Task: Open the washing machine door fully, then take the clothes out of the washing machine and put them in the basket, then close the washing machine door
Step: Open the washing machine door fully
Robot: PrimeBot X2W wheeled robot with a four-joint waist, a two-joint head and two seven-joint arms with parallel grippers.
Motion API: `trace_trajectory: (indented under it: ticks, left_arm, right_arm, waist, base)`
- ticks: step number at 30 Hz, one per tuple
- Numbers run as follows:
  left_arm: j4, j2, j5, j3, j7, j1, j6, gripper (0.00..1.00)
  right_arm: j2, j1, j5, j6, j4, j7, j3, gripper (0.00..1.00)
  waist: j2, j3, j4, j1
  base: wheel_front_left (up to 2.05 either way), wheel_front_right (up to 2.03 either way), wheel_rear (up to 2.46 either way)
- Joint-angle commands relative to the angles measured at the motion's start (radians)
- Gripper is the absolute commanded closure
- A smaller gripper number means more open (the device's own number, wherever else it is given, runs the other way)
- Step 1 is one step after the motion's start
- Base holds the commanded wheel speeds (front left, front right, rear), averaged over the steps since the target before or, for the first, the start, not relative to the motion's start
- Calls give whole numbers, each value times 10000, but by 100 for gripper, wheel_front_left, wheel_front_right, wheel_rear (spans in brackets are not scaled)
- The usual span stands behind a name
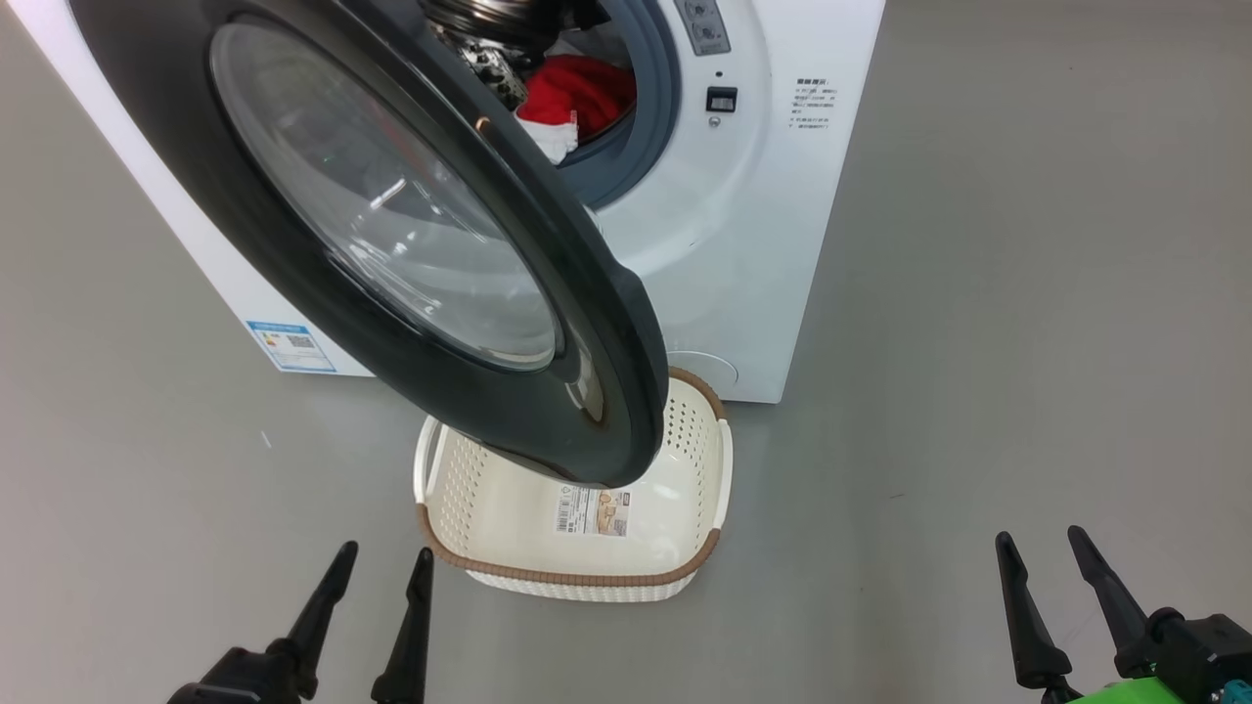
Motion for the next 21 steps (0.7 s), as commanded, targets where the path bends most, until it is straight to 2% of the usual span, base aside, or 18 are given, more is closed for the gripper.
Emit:
trace_trajectory:
  ticks: [1,5,6,7,8,21]
  left_arm:
    - [-257,87,78,363,-122,-142,-54,0]
    - [-266,83,70,355,-122,-151,-54,0]
    - [-270,83,68,355,-122,-150,-54,0]
    - [-273,82,65,352,-122,-154,-54,0]
    - [-275,82,63,348,-122,-159,-54,0]
    - [-227,27,-66,119,-122,-327,-54,0]
  right_arm:
    - [-111,-71,-70,46,-208,-91,191,0]
    - [-33,-213,366,46,-307,-91,304,0]
    - [-12,-286,557,46,-349,-91,359,21]
    - [7,-374,784,46,-375,-91,438,65]
    - [20,-477,1005,46,-384,-91,547,98]
    - [-47,-3304,3539,46,-422,-91,2220,100]
  waist:
    - [0,-4,10,0]
    - [0,-4,32,0]
    - [0,3,34,0]
    - [0,10,38,0]
    - [0,19,42,0]
    - [0,169,251,0]
  base:
    - [0,0,0]
    - [0,0,0]
    - [0,0,0]
    - [0,0,0]
    - [0,0,0]
    - [0,0,0]
